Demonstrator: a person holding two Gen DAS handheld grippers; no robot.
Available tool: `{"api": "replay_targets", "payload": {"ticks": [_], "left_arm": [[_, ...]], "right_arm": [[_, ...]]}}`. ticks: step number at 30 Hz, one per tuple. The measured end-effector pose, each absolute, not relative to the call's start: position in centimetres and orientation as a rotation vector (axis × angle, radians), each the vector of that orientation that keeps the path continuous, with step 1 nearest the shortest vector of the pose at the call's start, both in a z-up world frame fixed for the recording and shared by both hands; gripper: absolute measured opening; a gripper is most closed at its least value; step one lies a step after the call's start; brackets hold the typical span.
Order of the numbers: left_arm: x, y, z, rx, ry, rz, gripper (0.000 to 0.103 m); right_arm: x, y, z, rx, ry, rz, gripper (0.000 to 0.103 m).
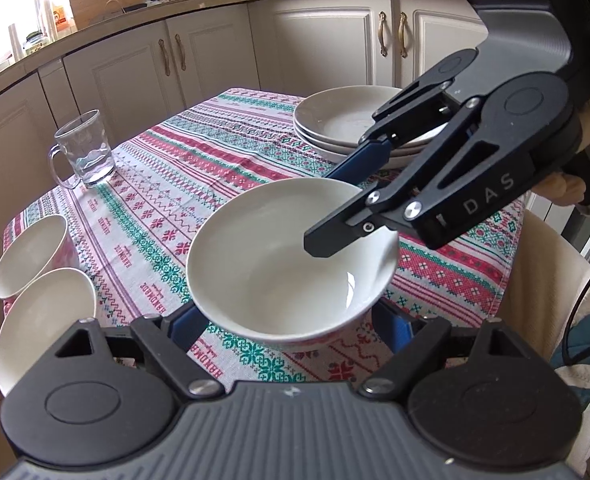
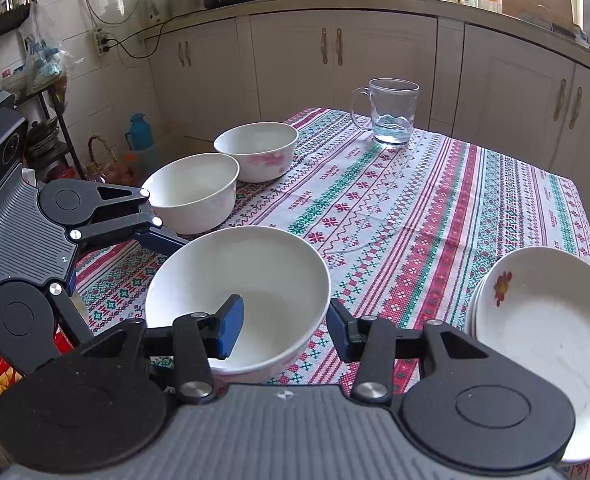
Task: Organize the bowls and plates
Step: 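Carry the held bowl with both grippers toward another white bowl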
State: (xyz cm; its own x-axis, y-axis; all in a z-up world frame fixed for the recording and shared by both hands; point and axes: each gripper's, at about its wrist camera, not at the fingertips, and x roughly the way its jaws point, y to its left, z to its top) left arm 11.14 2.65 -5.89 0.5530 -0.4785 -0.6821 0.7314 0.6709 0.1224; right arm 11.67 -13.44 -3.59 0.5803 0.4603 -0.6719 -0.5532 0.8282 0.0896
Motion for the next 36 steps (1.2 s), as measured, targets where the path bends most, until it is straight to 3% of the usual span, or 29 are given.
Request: {"api": "replay_targets", "payload": {"ticks": [14,19,21,22,28,36], "left_arm": [[12.2,2.0,-6.6,0.389,0.691,-0.765,0.088],[12.0,2.2,-6.6,0.373,0.688,-0.774,0.089],[12.0,2.4,-6.5,0.361,0.69,-0.779,0.095],[11.9,2.5,-6.5,0.361,0.691,-0.779,0.096],[10.9,3.8,-6.4,0.346,0.747,-0.777,0.097],[10.2,9.3,-3.3,0.285,0.678,-0.627,0.1]], "right_arm": [[12.3,-14.1,-4.0,-0.126,0.767,0.564,0.051],[12.3,-14.2,-4.2,-0.115,0.769,0.574,0.057],[12.3,-14.1,-4.2,-0.118,0.769,0.576,0.06],[12.2,-14.1,-4.2,-0.118,0.767,0.575,0.062],[11.7,-14.1,-3.0,-0.123,0.702,0.572,0.1],[11.8,-12.4,-1.7,-0.228,0.647,0.586,0.103]]}}
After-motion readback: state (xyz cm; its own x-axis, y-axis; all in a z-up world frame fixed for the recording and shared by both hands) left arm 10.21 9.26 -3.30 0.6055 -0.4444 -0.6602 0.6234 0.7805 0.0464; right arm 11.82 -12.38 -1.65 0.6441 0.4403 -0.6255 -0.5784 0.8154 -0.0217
